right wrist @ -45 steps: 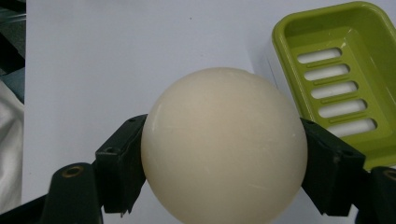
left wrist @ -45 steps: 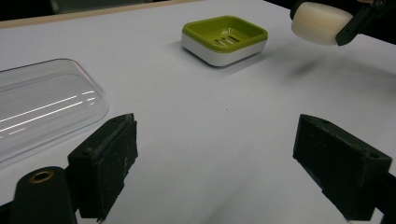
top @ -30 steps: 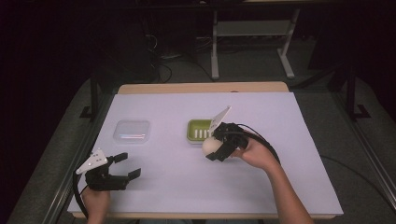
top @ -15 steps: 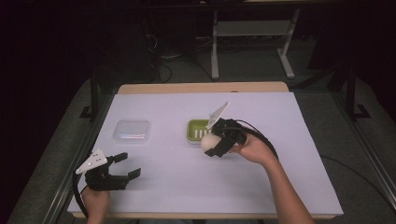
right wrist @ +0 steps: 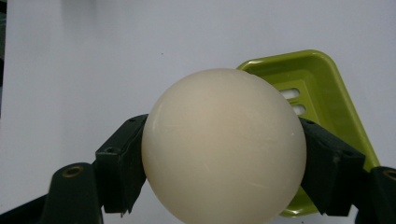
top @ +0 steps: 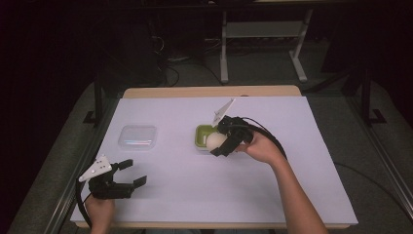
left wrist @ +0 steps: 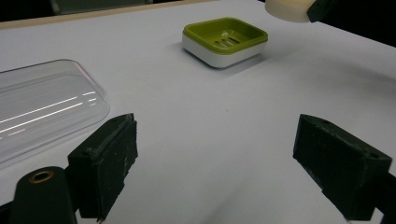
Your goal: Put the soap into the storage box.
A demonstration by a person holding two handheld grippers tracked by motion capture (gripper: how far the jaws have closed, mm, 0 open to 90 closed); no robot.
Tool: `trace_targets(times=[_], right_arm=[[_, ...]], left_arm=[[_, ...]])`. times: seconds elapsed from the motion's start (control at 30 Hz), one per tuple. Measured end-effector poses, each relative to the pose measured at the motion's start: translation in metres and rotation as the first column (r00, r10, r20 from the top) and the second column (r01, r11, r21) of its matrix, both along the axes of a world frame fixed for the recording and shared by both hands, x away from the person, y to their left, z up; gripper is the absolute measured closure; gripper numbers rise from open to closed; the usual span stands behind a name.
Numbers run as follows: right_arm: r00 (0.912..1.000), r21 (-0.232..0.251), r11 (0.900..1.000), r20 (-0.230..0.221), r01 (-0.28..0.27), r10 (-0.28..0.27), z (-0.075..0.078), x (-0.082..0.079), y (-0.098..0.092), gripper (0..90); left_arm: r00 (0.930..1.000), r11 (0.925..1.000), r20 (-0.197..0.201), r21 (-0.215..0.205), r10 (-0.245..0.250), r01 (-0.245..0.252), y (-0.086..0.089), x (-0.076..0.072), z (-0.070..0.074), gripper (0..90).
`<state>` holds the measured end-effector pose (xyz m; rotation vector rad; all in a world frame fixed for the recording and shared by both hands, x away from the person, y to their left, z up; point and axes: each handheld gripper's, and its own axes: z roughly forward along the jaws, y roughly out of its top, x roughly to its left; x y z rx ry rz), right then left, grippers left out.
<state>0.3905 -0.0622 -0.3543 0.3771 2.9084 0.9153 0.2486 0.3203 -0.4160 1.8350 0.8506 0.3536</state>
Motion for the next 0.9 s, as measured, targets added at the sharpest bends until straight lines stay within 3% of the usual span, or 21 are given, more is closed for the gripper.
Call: trace_targets(times=[0.6,0.9], right_arm=[[0.9999,-0.006,1.0,0.001,0.016,-0.016,0.01,0.023,0.011,23.9],[0.9989,-0.003,0.999,-0.012,0.044,-0.044,0.002,0.034,0.009,23.9]], left_arm=[[1.0,1.0,0.0,0.0,-0.002,0.002,0.0,0.0,0.0,13.2],[1.0,1.0,-0.001,-0.001,0.0,0.0,0.0,0.0,0.0,13.2]])
